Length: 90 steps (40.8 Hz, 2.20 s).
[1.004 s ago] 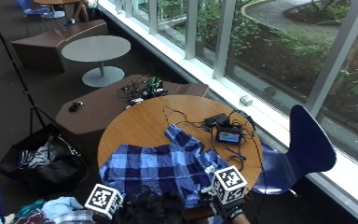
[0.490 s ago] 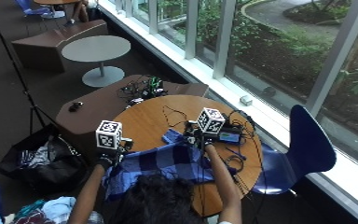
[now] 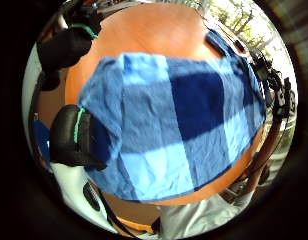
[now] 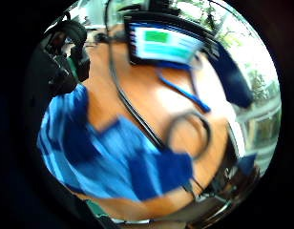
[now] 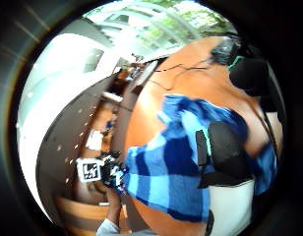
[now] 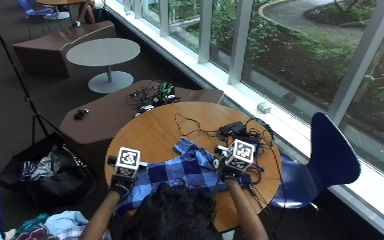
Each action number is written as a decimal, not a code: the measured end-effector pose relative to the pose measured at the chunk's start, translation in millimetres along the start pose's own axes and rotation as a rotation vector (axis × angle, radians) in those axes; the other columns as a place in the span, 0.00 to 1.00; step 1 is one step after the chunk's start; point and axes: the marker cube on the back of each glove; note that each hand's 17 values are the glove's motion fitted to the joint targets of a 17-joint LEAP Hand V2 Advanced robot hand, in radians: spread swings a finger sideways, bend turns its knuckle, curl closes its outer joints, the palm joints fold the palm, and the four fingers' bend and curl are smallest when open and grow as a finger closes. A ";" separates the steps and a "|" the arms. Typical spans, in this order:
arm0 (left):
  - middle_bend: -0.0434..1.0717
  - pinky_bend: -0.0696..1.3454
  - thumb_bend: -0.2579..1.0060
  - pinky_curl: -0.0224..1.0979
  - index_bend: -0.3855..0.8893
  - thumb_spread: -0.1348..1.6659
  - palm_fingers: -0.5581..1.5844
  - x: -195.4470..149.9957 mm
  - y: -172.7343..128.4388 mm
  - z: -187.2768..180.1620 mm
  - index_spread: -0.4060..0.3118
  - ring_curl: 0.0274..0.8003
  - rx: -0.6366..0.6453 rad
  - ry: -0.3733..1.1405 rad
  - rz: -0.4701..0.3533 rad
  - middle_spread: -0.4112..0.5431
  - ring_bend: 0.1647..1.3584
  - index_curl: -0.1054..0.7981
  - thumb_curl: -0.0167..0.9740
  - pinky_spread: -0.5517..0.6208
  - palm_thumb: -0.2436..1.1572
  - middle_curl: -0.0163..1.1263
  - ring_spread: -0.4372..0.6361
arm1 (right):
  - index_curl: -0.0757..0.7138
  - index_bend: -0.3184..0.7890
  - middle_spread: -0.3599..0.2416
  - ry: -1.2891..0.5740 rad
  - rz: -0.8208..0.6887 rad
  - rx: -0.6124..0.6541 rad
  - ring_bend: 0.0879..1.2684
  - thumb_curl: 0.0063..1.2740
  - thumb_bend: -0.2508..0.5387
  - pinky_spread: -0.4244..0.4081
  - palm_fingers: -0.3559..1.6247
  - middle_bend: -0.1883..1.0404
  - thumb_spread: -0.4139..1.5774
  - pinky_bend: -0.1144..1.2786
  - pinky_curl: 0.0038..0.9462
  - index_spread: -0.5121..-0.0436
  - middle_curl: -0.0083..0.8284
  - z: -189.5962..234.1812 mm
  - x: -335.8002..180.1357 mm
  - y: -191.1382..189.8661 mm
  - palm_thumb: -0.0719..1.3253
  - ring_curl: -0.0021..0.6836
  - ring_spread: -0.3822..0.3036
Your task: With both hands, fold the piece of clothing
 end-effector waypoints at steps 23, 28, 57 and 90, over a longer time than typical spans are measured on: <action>0.16 0.22 0.17 0.40 0.43 0.85 0.50 44.8 37.6 84.9 0.32 0.42 -0.168 0.217 0.040 0.32 0.25 0.54 0.26 0.65 0.38 0.35 0.38 | 0.34 0.33 0.55 0.360 0.261 -0.069 0.52 0.29 0.43 0.48 0.64 0.37 0.84 0.43 0.44 0.60 0.50 41.5 39.4 71.4 0.58 0.64 0.34; 0.17 0.22 0.18 0.39 0.43 0.87 0.50 41.9 48.1 61.0 0.33 0.41 -0.183 0.192 0.033 0.34 0.25 0.54 0.24 0.70 0.33 0.33 0.42 | 0.33 0.35 0.43 0.125 0.257 -0.020 0.56 0.32 0.49 0.36 0.71 0.39 0.81 0.42 0.44 0.54 0.52 29.6 30.3 60.2 0.68 0.65 0.27; 0.21 0.19 0.23 0.37 0.41 0.87 0.59 -74.9 75.0 -40.6 0.33 0.43 0.165 0.470 -0.272 0.28 0.29 0.52 0.28 0.67 0.40 0.35 0.34 | 0.47 0.41 0.25 -0.005 -0.648 0.278 0.53 0.46 0.28 0.19 0.78 0.42 0.52 0.33 0.45 0.45 0.57 73.0 -315.2 102.6 0.77 0.71 0.20; 0.20 0.18 0.26 0.37 0.42 0.88 0.61 -23.1 82.3 -62.0 0.32 0.44 0.179 0.388 -0.153 0.26 0.28 0.49 0.33 0.64 0.54 0.37 0.31 | 0.50 0.42 0.42 0.406 -0.360 -0.185 0.13 0.35 0.29 0.73 0.43 0.30 0.84 0.28 0.41 0.37 0.50 -17.1 -101.4 80.4 0.51 0.50 0.47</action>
